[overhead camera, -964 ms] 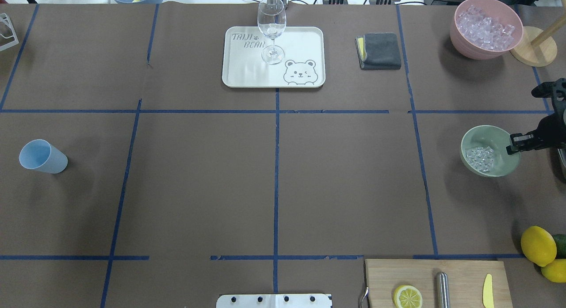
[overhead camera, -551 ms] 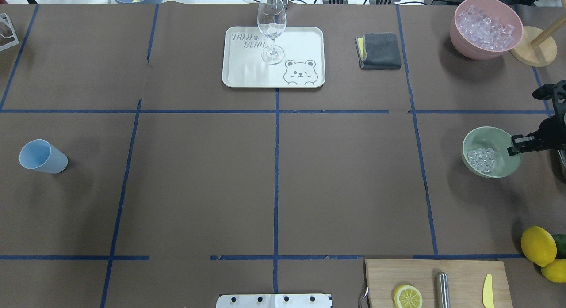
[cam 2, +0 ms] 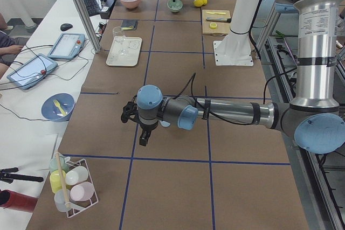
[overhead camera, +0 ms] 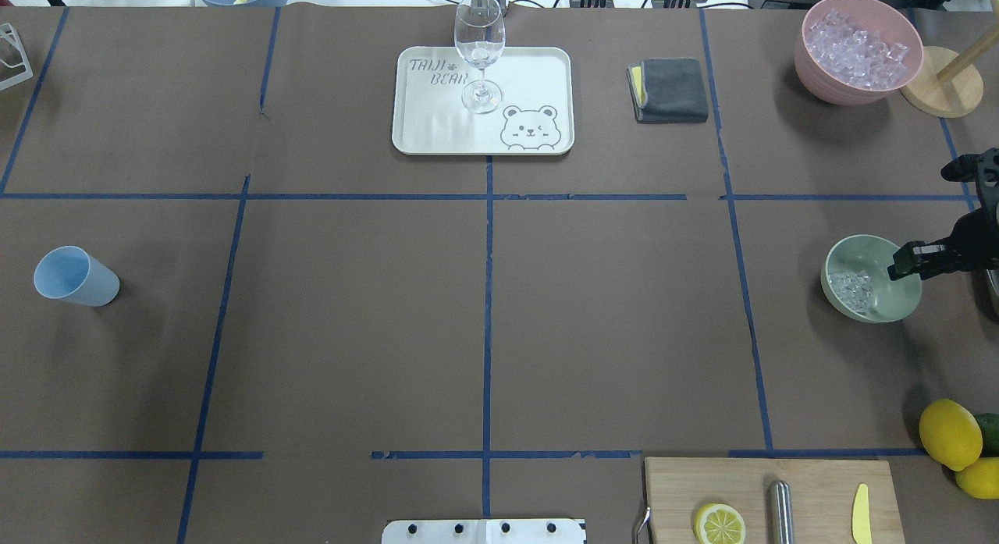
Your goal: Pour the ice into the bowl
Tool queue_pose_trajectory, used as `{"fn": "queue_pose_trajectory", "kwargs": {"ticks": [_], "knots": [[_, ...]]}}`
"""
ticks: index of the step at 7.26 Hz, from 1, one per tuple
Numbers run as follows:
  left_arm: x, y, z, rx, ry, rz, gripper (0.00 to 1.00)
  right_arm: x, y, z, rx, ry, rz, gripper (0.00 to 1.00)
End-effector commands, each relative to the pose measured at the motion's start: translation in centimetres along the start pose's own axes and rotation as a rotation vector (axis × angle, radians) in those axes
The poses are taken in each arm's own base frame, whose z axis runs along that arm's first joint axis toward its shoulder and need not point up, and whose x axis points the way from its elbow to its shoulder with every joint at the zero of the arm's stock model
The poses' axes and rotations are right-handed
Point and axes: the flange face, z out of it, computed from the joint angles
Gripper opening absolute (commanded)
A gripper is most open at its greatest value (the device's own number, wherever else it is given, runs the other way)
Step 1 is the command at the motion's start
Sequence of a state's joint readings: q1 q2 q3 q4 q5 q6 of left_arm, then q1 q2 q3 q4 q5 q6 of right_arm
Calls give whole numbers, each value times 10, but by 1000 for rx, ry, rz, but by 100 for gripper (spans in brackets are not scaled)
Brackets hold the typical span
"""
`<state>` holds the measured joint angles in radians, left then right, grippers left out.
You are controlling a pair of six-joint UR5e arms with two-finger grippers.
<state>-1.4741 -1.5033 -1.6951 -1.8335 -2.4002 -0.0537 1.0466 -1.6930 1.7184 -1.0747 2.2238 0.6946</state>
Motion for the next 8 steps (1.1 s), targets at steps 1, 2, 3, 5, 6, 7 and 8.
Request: {"fn": "queue_pose_trajectory", "kwargs": {"ticks": [1,2,3,5,6,7,8], "knots": [[0,0,0,1,-1,1,100,9,-5,-13,30,8,8,100],[-4,4,2,-4,-9,-2,100,21,-8,-21,44,17,-63,100],[-9,6,2,6,-76,22,100,56,-11,-38,50,52,-157,100],[-9,6,2,3,-83,22,100,125,-22,-81,-13,118,-269,100],[-9,7,2,1,-80,20,100,158,-20,-105,-12,105,-245,100],[-11,7,2,1,-79,16,100,176,-13,-124,-3,27,-184,100],[-11,8,0,3,-80,14,100,192,-4,-134,13,9,-138,100]]}}
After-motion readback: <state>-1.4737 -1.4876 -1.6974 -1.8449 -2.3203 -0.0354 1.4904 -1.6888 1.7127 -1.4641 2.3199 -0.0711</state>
